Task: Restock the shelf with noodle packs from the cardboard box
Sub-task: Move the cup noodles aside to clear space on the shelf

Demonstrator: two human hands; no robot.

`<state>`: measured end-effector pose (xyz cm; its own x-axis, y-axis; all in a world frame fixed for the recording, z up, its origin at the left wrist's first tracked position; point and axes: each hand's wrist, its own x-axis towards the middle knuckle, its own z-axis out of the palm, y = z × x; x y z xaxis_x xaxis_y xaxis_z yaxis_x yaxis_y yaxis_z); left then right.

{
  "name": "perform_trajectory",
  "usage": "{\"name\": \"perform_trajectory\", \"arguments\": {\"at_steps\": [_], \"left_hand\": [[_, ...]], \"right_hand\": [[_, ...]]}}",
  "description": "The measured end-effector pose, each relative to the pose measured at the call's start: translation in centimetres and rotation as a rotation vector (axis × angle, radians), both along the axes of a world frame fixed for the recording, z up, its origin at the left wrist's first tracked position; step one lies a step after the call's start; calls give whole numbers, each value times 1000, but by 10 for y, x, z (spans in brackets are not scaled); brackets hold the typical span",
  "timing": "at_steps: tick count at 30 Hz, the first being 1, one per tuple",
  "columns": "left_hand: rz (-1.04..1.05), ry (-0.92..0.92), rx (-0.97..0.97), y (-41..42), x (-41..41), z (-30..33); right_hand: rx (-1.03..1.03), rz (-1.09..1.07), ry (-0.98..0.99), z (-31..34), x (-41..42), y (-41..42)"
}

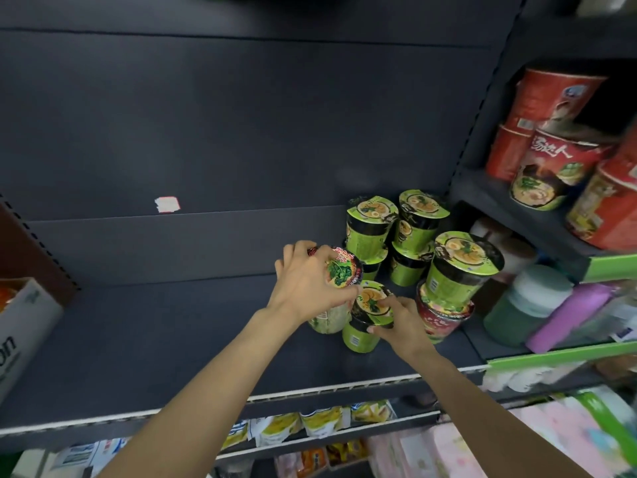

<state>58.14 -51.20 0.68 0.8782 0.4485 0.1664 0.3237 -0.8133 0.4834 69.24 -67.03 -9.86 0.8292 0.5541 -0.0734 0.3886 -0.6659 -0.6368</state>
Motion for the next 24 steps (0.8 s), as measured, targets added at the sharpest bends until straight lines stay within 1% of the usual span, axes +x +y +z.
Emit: {"name": "perform_trajectory", "arguments": {"at_steps": [4,6,7,9,12,14,16,18,20,22,24], "left_hand": [[31,-31,4,-15,2,9],[44,-35,8,-22,3,12],[48,-37,6,-26,4,12],[52,-48,-4,-35,7,14],[50,-66,-11,-47,21,18],[41,-55,-4,-54,31,23],[3,-15,-20,-56,39,24],[-40,0,-143,-53,42,22],[-38,-33,-242,-45,43,16],[-13,-40,-231,-35,43,9],[-1,-34,-261,-29,42,4]], "right_hand": [[-97,78,3,8,6,-6],[-84,115,27,14,7,-9],[-35,129,26,20,7,-12],[143,163,35,35,7,-15],[430,246,154,62,4,-14],[538,253,215,70,5,-12],[585,221,229,69,9,-13],[599,173,230,62,14,-14],[605,122,254,58,18,-15],[612,98,279,54,21,-16],[593,98,290,50,25,-16]]}}
